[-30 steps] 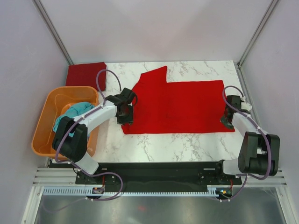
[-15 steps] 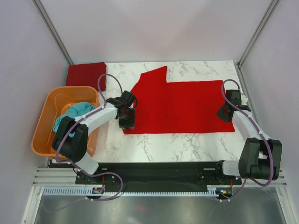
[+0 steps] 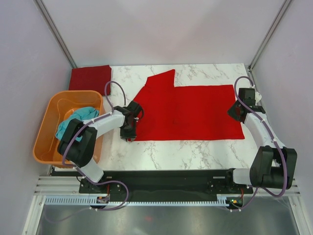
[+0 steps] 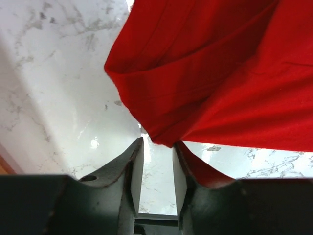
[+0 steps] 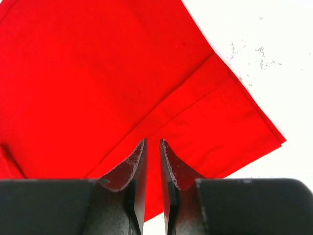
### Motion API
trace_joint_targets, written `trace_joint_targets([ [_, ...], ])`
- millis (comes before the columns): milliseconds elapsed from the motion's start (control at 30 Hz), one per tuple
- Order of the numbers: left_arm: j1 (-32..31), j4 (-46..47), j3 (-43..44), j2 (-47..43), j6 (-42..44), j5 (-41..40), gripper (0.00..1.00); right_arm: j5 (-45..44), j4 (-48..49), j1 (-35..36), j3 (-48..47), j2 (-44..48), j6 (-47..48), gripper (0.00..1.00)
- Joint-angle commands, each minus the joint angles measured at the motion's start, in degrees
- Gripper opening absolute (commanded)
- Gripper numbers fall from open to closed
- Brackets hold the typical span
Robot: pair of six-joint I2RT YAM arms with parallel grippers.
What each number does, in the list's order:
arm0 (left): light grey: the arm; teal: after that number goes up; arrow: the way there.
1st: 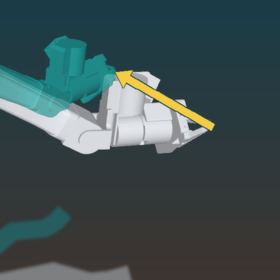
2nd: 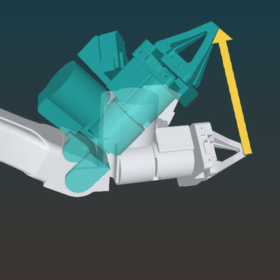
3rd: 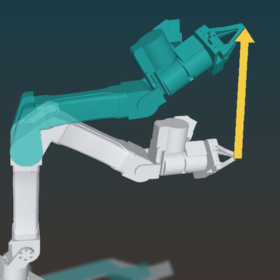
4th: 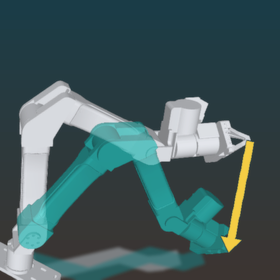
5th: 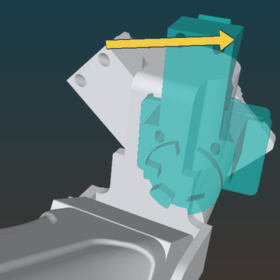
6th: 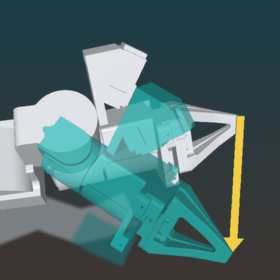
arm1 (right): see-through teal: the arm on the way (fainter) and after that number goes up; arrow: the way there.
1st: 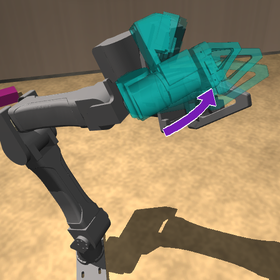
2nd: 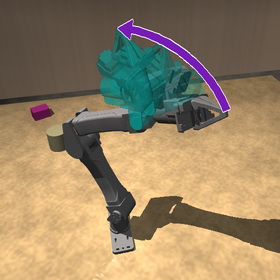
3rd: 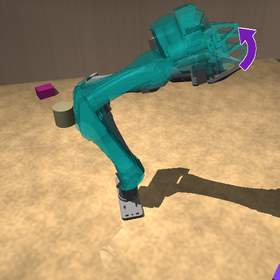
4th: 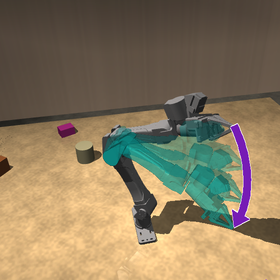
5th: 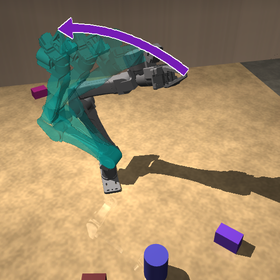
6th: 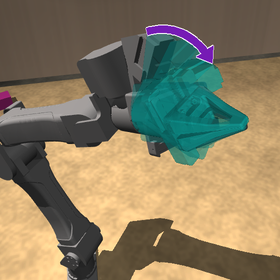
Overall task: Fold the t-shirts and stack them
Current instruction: Fold the tshirt
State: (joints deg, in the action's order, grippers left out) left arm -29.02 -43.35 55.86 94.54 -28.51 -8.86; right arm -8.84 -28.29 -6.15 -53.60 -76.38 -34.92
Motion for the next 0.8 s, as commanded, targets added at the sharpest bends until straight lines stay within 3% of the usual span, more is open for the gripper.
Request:
trace_joint_targets([
  [0, -0.16, -2.17, 1.62, -3.31, 0.20, -5.37, 0.35, 0.58, 0.69, 0.00, 0.96, 1.23, 0.64, 0.23],
  [133, -0.08, -3.40, 2.06, -3.66, 1.09, -3.18, 0.34, 0.93, 0.78, 0.00, 1.40, 1.49, 0.55, 0.23],
  [233, -0.16, -5.42, 1.89, -5.33, 0.56, -3.00, 0.41, 1.63, 0.43, 0.00, 0.61, 1.76, 0.99, 0.25],
  [400, -0.16, -11.22, 4.96, -8.67, 1.44, -3.18, 0.45, 11.19, -3.77, 0.44, -7.90, -1.92, 4.33, 0.36],
  [600, 0.19, -9.83, 17.86, -9.30, 4.07, 1.12, 0.47, 13.23, -4.06, 1.58, -20.82, -11.94, 9.85, 0.48],
  [667, 2.37, -9.73, 25.16, -5.08, 3.56, 0.60, 0.49, 15.60, -1.51, 1.93, -23.82, -15.72, 11.70, 0.57],
  [767, 7.82, -7.46, 33.86, 2.10, 3.99, 8.47, 0.49, 15.97, -1.15, 1.93, -30.58, -22.31, 14.78, 0.61],
])
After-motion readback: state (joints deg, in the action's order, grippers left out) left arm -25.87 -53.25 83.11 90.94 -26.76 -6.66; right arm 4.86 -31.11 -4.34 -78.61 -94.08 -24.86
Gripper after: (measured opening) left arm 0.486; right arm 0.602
